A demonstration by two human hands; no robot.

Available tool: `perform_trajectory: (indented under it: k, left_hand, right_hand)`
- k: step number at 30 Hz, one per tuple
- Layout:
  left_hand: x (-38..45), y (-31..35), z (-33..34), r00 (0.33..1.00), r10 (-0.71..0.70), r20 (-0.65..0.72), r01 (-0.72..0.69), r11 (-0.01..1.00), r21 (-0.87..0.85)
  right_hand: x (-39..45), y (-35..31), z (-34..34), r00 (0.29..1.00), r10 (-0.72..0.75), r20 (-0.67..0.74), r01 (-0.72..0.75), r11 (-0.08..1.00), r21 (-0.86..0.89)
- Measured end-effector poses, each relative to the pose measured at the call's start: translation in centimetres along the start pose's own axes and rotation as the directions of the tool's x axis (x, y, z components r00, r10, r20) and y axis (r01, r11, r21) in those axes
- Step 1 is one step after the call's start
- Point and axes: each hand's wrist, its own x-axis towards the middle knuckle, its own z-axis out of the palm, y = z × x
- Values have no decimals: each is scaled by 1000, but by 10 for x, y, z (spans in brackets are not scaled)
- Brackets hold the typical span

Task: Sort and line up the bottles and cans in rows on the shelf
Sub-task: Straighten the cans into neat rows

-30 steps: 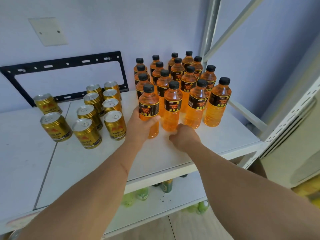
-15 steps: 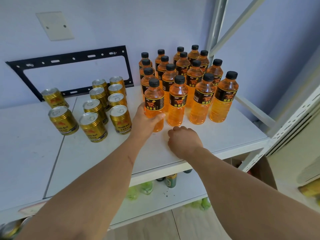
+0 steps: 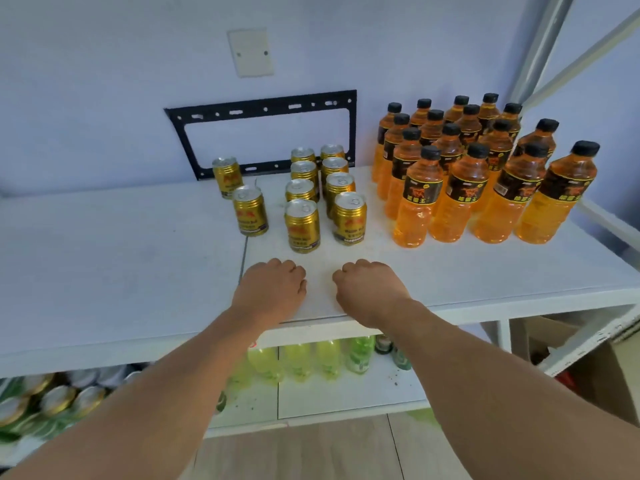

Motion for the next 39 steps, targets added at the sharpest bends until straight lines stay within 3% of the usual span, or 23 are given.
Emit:
perform_trajectory:
  k: [9, 12, 14, 17, 19, 21, 27, 31, 35, 37, 39]
  left_hand:
    - [-52, -170, 9, 996, -63, -60, 68, 995, 80]
    - [-43, -201, 12, 993, -97, -68, 102, 993, 68]
    - [-29, -219, 17, 986, -143, -88, 145, 989, 20]
    - [-2, -242, 26, 971, -229, -76, 221, 970, -101]
    - [18, -252, 34, 961, -273, -51, 261, 949, -175]
    - [41, -260, 41, 951, -310, -7, 297, 916, -270]
    - [110, -269, 64, 897, -438, 60, 379, 690, -617]
    - [154, -273, 79, 875, -455, 166, 366, 397, -842]
    - [186, -269, 93, 886, -390, 251, 319, 117, -941]
    - [195, -268, 100, 899, -357, 254, 288, 44, -957]
    - [199, -267, 107, 904, -360, 230, 261, 38, -965]
  right_hand:
    - [88, -146, -39, 1000, -3, -29, 5, 997, 72]
    - [124, -166, -51, 990, 110, -83, -96, 983, 154]
    - [145, -168, -50, 929, 341, -145, -282, 904, 322]
    - [171, -165, -34, 753, 652, -86, -511, 663, 546]
    - [188, -160, -20, 673, 740, -20, -590, 552, 590]
    - [206, -155, -9, 635, 772, 34, -613, 477, 630]
    - [246, -141, 2, 580, 803, 135, -578, 289, 763]
    - [254, -135, 9, 557, 819, 135, -558, 250, 791]
    - [259, -135, 15, 534, 830, 161, -555, 201, 807]
    - [261, -135, 15, 522, 838, 160, -541, 180, 821]
    - [262, -134, 14, 520, 838, 165, -521, 158, 839]
